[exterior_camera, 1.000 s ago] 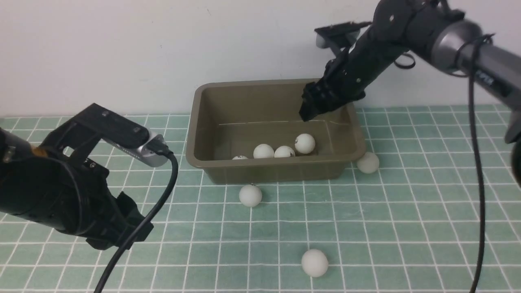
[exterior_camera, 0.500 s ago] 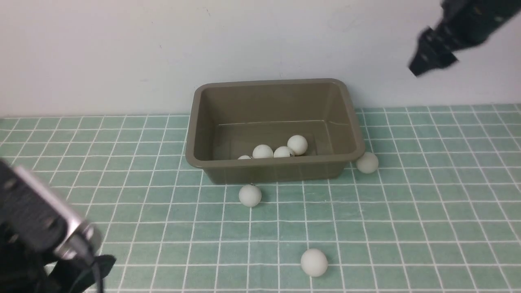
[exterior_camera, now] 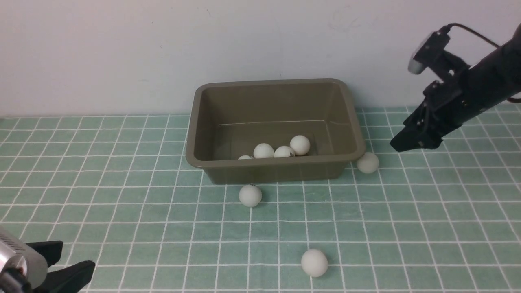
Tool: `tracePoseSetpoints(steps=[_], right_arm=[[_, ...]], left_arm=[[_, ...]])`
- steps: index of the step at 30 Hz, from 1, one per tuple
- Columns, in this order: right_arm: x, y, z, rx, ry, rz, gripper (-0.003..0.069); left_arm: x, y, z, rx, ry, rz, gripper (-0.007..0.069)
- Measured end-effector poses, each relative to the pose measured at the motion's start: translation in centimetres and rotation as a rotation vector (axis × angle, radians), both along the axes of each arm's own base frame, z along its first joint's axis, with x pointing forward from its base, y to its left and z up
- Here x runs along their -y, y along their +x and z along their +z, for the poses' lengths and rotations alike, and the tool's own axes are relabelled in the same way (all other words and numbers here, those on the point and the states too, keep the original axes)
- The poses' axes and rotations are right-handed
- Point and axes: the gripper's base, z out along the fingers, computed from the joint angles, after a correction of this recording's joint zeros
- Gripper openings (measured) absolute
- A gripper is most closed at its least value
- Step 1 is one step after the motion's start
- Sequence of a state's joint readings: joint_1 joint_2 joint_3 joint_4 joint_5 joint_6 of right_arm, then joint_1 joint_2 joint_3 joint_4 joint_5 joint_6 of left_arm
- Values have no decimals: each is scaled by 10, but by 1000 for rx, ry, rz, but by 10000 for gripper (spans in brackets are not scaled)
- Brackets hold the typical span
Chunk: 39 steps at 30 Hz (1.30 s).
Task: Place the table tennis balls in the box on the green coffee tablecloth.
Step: 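Reach for and grasp a ping pong ball on the table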
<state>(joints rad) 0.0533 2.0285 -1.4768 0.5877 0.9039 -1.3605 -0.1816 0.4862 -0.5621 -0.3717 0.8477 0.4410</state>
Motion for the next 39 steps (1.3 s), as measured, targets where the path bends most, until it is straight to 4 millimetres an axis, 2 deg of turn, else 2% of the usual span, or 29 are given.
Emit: tracePoseSetpoints(steps=[13, 19, 29, 33, 36, 39], right_arm=[[-12, 6, -18, 33, 23, 63, 444], [-17, 11, -23, 68, 9, 48, 442], [-21, 18, -43, 74, -3, -10, 442], [-20, 19, -50, 50, 4, -37, 419], [-20, 19, -50, 43, 11, -57, 369], [-20, 19, -47, 44, 18, -81, 363]], left_arm=[[0, -1, -1, -8, 4, -3, 321], [0, -1, -1, -8, 6, -3, 321], [0, -1, -1, -11, 7, -4, 321], [0, -1, -1, -15, 7, -5, 321], [0, -1, -2, -17, 6, -4, 321], [0, -1, -2, -21, 0, 1, 321]])
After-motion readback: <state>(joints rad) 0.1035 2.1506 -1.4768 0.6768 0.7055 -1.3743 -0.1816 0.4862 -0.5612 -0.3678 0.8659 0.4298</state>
